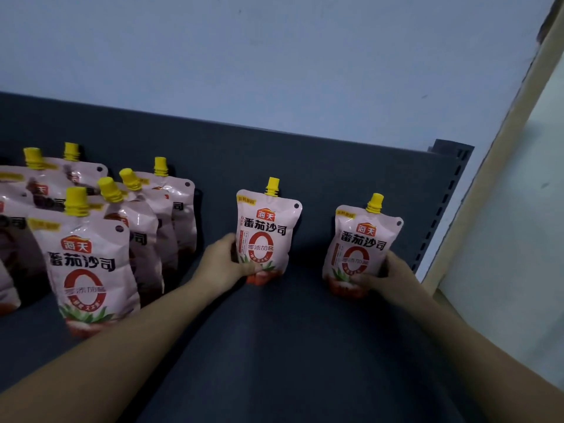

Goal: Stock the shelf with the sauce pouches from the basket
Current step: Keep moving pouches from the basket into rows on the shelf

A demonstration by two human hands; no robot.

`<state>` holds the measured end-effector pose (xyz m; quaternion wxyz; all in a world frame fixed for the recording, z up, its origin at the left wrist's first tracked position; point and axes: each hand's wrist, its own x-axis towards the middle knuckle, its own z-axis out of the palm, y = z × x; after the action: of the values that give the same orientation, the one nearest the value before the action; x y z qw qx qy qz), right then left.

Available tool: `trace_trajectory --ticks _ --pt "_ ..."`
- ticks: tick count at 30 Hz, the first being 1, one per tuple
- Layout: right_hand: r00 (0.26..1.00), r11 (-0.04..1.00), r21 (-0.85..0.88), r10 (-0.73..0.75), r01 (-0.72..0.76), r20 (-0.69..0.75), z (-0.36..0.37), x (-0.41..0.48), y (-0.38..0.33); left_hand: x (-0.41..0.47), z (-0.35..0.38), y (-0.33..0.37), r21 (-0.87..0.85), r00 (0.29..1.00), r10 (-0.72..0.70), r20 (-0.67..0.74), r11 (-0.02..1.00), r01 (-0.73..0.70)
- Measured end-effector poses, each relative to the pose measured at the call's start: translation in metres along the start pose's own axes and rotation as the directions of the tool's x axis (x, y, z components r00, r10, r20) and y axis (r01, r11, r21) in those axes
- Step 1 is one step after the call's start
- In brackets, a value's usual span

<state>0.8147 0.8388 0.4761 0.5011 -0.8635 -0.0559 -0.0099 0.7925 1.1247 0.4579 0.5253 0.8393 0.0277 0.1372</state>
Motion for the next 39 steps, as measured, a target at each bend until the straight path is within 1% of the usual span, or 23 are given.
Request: trace_trajectory --ticks 2,6,14,17,22,23,24,25,27,28,29,30,32,33,35,36,38,39 --pt "1.0 1.0 -0.018 0.013 -0.013 0.0 -0.001 0.007 0.0 0.005 0.007 -0.001 -0.008 0.998 -0.007 -0.055 1.0 0.007" --pt "0.999 0.997 -0.065 0.039 -0.039 -0.005 -0.003 0.022 0.002 0.012 0.016 -0.002 0.047 0.988 0.002 -0.153 0.999 0.005" --pt "0.998 0.993 -0.096 0.064 -0.063 0.005 -0.006 0.033 0.004 0.012 0.02 -0.005 0.064 0.984 0.004 -0.177 0.998 0.007" --pt "0.999 0.991 -0.127 0.048 -0.051 -0.023 -0.005 0.031 0.006 0.009 0.023 -0.003 0.057 0.982 -0.035 -0.187 0.997 0.046" --pt "0.996 0.996 -0.067 0.061 -0.066 -0.068 -0.003 0.023 0.012 -0.002 0.025 -0.001 0.06 0.97 -0.088 -0.228 0.993 0.104" --pt "0.992 0.996 -0.05 0.069 -0.075 -0.104 -0.003 0.02 0.012 -0.004 0.025 0.0 0.062 0.967 -0.096 -0.237 0.992 0.114" --pt "0.984 0.997 -0.047 0.054 -0.063 -0.169 -0.003 0.015 0.012 -0.007 0.025 0.0 0.069 0.964 -0.104 -0.244 0.99 0.124" --pt "0.966 0.998 -0.063 0.008 -0.025 -0.257 -0.005 0.011 0.011 -0.011 0.024 0.0 0.081 0.962 -0.112 -0.248 0.987 0.136" --pt "0.886 0.984 -0.129 -0.164 0.12 -0.433 -0.01 0.003 0.009 -0.019 0.021 0.003 0.113 0.958 -0.132 -0.254 0.98 0.165" --pt "0.85 0.968 -0.156 -0.248 0.197 -0.464 -0.012 0.0 0.007 -0.024 0.02 0.004 0.125 0.957 -0.145 -0.253 0.976 0.18" --pt "0.84 0.951 -0.165 -0.307 0.261 -0.448 -0.012 -0.003 0.002 -0.03 0.018 0.006 0.139 0.956 -0.154 -0.248 0.971 0.192" --pt "0.85 0.937 -0.159 -0.35 0.311 -0.394 -0.009 -0.005 -0.003 -0.037 0.016 0.008 0.16 0.958 -0.156 -0.242 0.967 0.198" --pt "0.868 0.902 -0.127 -0.433 0.414 -0.245 0.005 -0.01 -0.018 -0.052 0.007 0.013 0.213 0.962 -0.146 -0.232 0.957 0.197" --pt "0.855 0.873 -0.107 -0.488 0.476 -0.176 0.015 -0.014 -0.027 -0.061 0.001 0.016 0.241 0.964 -0.136 -0.226 0.951 0.191" --pt "0.791 0.792 -0.075 -0.609 0.606 -0.047 0.042 -0.024 -0.047 -0.082 -0.016 0.022 0.31 0.974 -0.102 -0.201 0.937 0.162" --pt "0.763 0.761 -0.059 -0.646 0.646 0.023 0.056 -0.031 -0.058 -0.093 -0.026 0.025 0.346 0.979 -0.084 -0.186 0.927 0.145" --pt "0.719 0.727 -0.007 -0.678 0.687 0.151 0.084 -0.047 -0.081 -0.119 -0.051 0.032 0.416 0.985 -0.053 -0.162 0.902 0.117" --pt "0.685 0.701 0.016 -0.7 0.713 0.203 0.099 -0.057 -0.093 -0.133 -0.067 0.035 0.46 0.986 -0.042 -0.162 0.881 0.112"
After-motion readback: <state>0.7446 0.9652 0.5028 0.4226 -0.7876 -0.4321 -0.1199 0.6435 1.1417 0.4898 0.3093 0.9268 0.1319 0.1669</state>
